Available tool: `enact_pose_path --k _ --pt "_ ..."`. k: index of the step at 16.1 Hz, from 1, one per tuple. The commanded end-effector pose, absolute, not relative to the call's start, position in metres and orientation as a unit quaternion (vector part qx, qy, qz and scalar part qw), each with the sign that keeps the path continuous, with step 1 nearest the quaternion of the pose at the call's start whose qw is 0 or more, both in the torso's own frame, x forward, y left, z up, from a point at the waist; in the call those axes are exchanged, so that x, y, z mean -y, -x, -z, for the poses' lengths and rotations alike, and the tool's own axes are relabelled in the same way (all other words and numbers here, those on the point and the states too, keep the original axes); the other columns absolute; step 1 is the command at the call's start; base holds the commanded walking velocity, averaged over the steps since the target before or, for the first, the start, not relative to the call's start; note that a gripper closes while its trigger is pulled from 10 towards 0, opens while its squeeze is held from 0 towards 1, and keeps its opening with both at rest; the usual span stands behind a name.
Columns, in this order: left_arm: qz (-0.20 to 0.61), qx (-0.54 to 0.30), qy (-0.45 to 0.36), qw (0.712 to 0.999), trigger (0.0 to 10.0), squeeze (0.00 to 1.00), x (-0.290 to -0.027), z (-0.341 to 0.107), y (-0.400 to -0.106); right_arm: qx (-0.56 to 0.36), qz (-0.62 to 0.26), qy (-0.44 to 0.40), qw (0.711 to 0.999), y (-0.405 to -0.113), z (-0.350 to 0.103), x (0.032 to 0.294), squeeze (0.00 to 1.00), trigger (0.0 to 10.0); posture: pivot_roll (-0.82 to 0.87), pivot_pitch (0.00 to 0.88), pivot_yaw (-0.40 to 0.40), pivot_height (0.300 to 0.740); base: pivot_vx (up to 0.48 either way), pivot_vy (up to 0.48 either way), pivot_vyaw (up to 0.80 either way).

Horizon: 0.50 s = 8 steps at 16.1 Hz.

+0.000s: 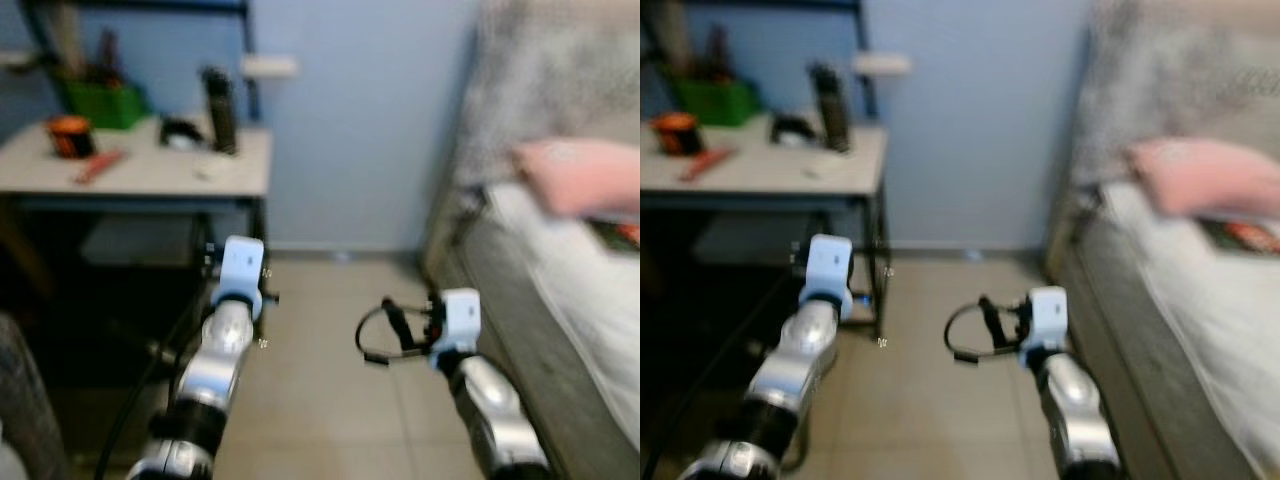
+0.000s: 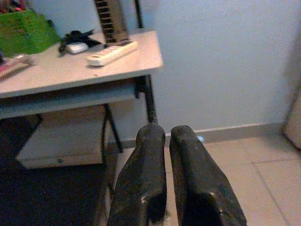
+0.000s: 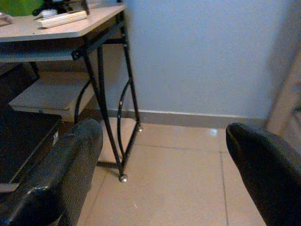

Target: Clean up the room

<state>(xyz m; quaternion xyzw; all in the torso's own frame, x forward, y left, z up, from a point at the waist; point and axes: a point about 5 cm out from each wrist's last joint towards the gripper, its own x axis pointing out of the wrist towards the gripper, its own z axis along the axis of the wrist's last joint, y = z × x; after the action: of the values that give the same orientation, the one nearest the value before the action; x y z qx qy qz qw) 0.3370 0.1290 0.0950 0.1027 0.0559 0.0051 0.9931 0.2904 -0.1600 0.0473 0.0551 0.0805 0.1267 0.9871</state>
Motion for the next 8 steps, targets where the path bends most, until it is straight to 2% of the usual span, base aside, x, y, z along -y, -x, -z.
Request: enact_pose_path --k 1,4,5,6,7,8 --pt "0.007 -0.05 -0.097 0.994 10.0 0.0 -0.119 -0.099 -0.339 -0.076 -0.111 -0.052 0.989 -0.291 -0.048 0.17 0.0 10.0 0.09 0.0 -0.005 0.74 0.48 0.0 0.59" --pt "0.022 -0.037 -0.109 0.993 10.0 0.0 -0.124 -0.102 -0.344 -0.074 -0.111 -0.046 0.99 -0.292 -0.049 0.169 0.0 10.0 0.1 0.0 -0.009 0.74 0.48 0.0 0.58" --pt "0.025 -0.03 -0.12 0.992 10.0 0.0 -0.127 -0.104 -0.347 -0.08 -0.098 -0.027 0.992 -0.293 -0.047 0.172 0.0 10.0 0.1 0.0 -0.011 0.74 0.48 0.0 0.0" --pt "0.02 -0.033 -0.122 0.992 10.0 0.0 -0.13 -0.104 -0.348 -0.083 -0.089 -0.018 0.992 -0.292 -0.046 0.174 0.0 10.0 0.1 0.0 -0.012 0.74 0.0 0.0 0.0" --pt "0.008 -0.064 -0.053 0.997 10.0 0.0 -0.148 -0.091 -0.347 -0.076 -0.072 -0.019 0.994 -0.285 -0.047 0.185 0.0 10.0 0.1 0.0 -0.022 0.74 0.0 0.0 0.0" --pt "-0.004 -0.067 -0.041 0.997 10.0 0.0 -0.156 -0.088 -0.346 -0.075 -0.07 -0.022 0.994 -0.28 -0.047 0.188 0.0 10.0 0.1 0.0 -0.022 0.74 0.0 0.0 0.0"
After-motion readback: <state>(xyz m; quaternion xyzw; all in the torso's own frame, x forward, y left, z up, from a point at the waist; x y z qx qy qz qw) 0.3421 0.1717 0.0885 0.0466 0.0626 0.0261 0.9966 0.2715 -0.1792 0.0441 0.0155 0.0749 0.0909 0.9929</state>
